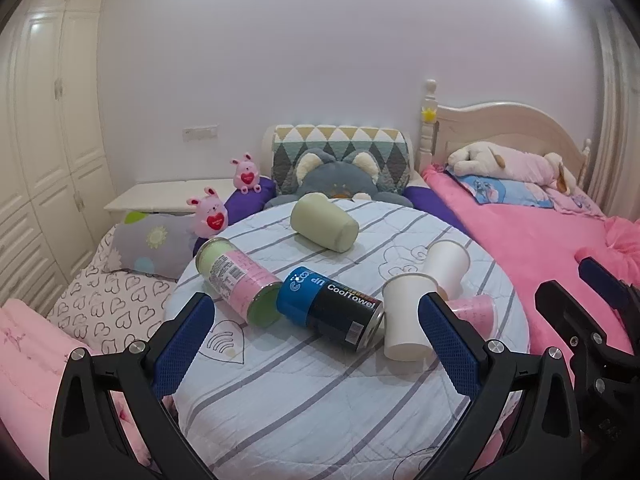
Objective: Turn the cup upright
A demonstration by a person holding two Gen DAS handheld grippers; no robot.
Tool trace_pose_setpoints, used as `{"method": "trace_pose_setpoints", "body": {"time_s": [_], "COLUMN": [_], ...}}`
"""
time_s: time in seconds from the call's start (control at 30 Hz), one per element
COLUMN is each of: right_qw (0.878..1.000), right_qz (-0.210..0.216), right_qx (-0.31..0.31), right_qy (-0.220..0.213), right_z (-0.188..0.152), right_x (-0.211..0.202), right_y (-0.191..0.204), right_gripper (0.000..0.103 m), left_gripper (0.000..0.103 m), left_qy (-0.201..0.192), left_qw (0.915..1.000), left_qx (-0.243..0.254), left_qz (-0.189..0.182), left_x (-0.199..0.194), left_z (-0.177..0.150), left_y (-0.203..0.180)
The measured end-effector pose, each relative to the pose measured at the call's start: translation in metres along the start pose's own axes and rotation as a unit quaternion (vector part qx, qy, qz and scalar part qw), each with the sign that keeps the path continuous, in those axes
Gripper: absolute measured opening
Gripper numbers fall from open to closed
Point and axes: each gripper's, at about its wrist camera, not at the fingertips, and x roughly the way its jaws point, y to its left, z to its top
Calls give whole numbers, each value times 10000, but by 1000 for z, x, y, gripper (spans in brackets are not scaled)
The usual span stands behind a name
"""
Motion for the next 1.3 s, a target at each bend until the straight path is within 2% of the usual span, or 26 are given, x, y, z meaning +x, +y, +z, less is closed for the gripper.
{"method": "trace_pose_setpoints", "body": {"time_s": [0.43, 0.73, 1.1, 1.3], "right_qw": [9999, 9997, 9990, 9990], "right_qz": [-54, -26, 164, 154], "right_qx": [62, 103, -155, -220], "right_qy": [97, 238, 376, 362], "right_z": [-4, -10, -12, -10], "right_x": [10, 20, 40, 42], "right_y": [-7, -11, 2, 8], "right_gripper": [86, 86, 86, 86], "left_gripper": [103, 103, 103, 103], "left_qy": [15, 84, 108, 53], "left_qw": [9998, 9999, 9999, 9999], "left_qx": [145, 23, -12, 29], "left_qz": [-121, -74, -20, -135], "left_x": [6, 10, 14, 15], "left_z": [-2, -2, -3, -4], "left_y": [-9, 3, 18, 23]}}
